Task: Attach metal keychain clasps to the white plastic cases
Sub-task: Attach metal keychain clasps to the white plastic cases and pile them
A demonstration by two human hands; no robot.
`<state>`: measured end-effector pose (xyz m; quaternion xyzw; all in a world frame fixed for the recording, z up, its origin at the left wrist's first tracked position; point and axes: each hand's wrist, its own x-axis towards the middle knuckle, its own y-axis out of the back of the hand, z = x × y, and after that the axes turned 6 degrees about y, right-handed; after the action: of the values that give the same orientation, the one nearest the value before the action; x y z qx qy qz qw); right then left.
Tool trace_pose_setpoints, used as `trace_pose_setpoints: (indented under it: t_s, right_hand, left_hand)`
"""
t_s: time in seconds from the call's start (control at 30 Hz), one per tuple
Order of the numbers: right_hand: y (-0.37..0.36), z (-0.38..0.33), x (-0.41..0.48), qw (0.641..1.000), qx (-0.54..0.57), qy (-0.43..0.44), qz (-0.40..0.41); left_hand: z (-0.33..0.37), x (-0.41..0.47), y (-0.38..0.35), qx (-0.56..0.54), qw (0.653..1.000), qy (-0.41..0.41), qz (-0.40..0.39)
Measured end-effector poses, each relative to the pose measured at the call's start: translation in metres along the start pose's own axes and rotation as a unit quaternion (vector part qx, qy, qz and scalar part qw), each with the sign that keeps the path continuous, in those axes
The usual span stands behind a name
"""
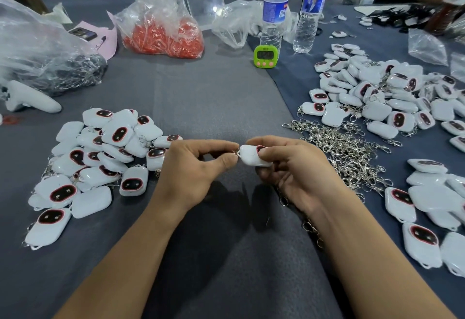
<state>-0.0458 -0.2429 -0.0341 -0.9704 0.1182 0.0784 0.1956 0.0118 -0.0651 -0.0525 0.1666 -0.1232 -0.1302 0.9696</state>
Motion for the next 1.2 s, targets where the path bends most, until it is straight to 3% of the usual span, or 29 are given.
trace_pose_setpoints:
  t_s: [0.27,0.43,0.53,0.73,0.8,0.87,1.03,1.13,1.2]
  right_hand:
    - [0.001,-0.001,-0.002,0.999,0.01,-0.008,-0.034]
    - [0.002,-0.003,-0.006,0.998,-0.015,-0.004,-0.058]
    - [0.002,-0.001,-0.006,0.997,-0.053,0.003,-0.058]
    - [-0.002,0.002,-0.004,0.997,-0.066,0.015,-0.031]
    - [-0.001,0.002,-0.003,0.999,-0.031,0.008,-0.007]
    - [-0.002,0.002,-0.002,1.0,0.011,-0.001,0.007]
    - [-0.004,0.0,-0.002,0.997,0.079,0.007,0.002]
    - [-0.004,0.001,-0.002,0.996,0.092,0.019,-0.003]
    - [-0.004,0.002,-0.002,0.996,0.081,0.03,0.002]
  left_hand:
    - [0.001,0.0,0.0,-0.056,0.998,0.015,-0.036]
    - [0.004,-0.001,0.006,-0.088,0.99,0.041,-0.102]
    - [0.004,0.0,0.012,0.002,0.99,0.038,-0.135]
    - [0.008,0.001,0.017,0.207,0.971,-0.086,-0.083]
    - [0.006,0.0,0.012,0.167,0.981,-0.072,-0.07]
    - [0.004,-0.002,0.005,0.049,0.996,-0.012,-0.075]
    - [0.007,-0.006,-0.01,-0.131,0.987,0.051,-0.082]
    - [0.01,-0.007,-0.014,-0.168,0.979,0.075,-0.089]
    - [0.009,-0.005,-0.01,-0.11,0.989,0.058,-0.078]
